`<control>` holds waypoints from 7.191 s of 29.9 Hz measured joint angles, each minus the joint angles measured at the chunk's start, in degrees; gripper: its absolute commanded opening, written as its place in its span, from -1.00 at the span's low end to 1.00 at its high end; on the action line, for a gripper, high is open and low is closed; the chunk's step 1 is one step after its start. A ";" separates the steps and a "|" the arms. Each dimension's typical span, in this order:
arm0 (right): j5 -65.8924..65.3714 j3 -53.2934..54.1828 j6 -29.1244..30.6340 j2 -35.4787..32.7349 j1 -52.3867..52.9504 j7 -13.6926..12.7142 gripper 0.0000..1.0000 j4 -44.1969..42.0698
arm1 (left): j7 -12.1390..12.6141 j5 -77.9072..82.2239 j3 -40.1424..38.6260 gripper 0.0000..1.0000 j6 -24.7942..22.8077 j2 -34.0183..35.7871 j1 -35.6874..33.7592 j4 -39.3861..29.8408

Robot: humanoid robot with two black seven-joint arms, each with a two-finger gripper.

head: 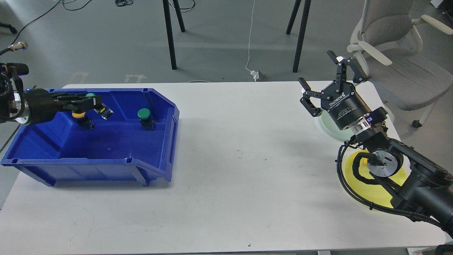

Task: Pass button and place on color plate
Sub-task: 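Lift the green button and extend the left arm toward the table center, then move the right gripper to the green button held by the left gripper, then close the right gripper on the green button and release the left gripper, then carry the green button with the right gripper to the pale green plate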

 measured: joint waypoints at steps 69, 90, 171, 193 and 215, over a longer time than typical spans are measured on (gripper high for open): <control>-35.82 -9.23 -10.50 -18.60 11.64 0.00 0.78 24.00 | -0.01 -32.46 -14.35 -0.35 4.25 -44.13 6.31 -5.73; -36.08 -9.69 -10.42 -18.10 11.77 0.00 0.42 25.38 | -0.01 -32.46 -14.35 -0.34 4.14 -44.13 6.14 -5.32; -35.89 -11.42 -13.77 -17.86 12.28 0.01 -0.92 25.19 | -0.01 -32.72 -14.36 0.39 3.73 -44.04 6.14 -5.23; -16.52 0.65 -17.57 -19.49 1.01 0.00 -0.92 5.97 | -0.01 -32.72 -14.36 0.39 3.80 -43.99 6.24 -5.32; -13.81 0.18 -17.17 4.20 0.93 0.00 -0.91 -32.71 | -0.01 -32.72 -14.36 0.39 3.80 -44.01 6.32 -5.30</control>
